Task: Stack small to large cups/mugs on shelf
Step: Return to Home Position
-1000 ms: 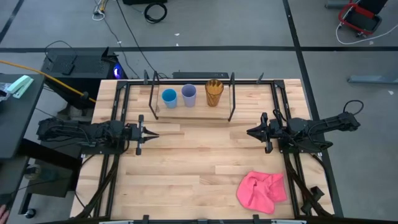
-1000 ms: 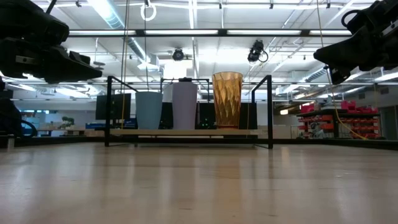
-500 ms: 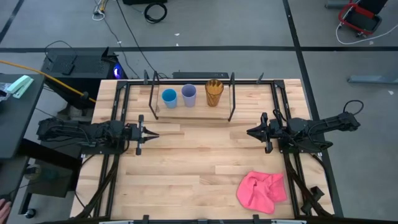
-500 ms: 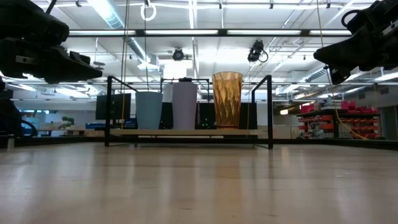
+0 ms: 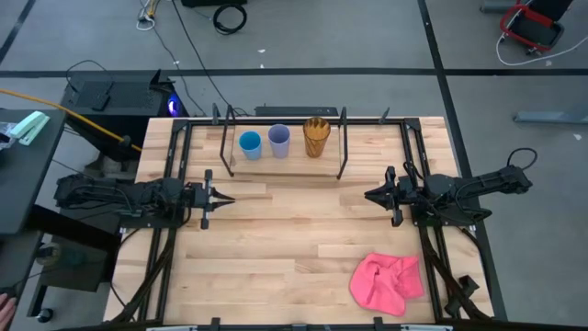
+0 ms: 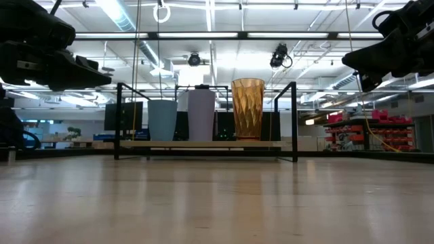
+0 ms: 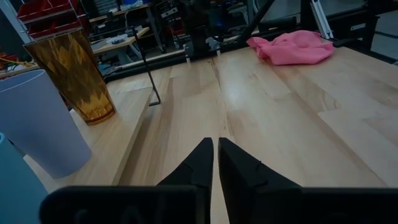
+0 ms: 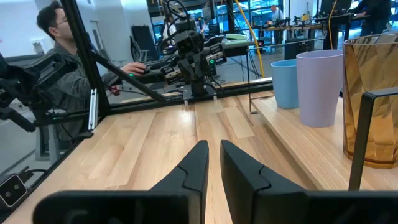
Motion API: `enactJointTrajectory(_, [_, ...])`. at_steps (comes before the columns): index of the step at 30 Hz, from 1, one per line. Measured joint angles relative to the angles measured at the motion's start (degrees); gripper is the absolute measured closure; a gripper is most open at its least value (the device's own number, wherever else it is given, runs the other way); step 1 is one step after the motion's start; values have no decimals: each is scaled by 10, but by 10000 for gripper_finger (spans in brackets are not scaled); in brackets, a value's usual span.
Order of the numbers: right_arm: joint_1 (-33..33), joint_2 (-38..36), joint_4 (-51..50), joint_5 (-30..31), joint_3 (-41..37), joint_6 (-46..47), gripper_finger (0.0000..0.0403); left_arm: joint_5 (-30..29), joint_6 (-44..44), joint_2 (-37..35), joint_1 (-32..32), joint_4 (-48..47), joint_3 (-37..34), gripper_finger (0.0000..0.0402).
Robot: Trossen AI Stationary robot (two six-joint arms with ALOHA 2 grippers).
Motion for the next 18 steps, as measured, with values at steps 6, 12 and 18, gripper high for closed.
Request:
enactJointTrajectory(6, [0, 0, 0, 0, 0, 0, 353, 0, 0, 0, 0, 0, 0, 361])
enactJointTrajectory(12, [0, 0, 0, 0, 0, 0, 353, 0, 0, 0, 0, 0, 0, 367])
enactJointTrajectory(18, [0, 0, 0, 0, 0, 0, 353, 0, 0, 0, 0, 0, 0, 372])
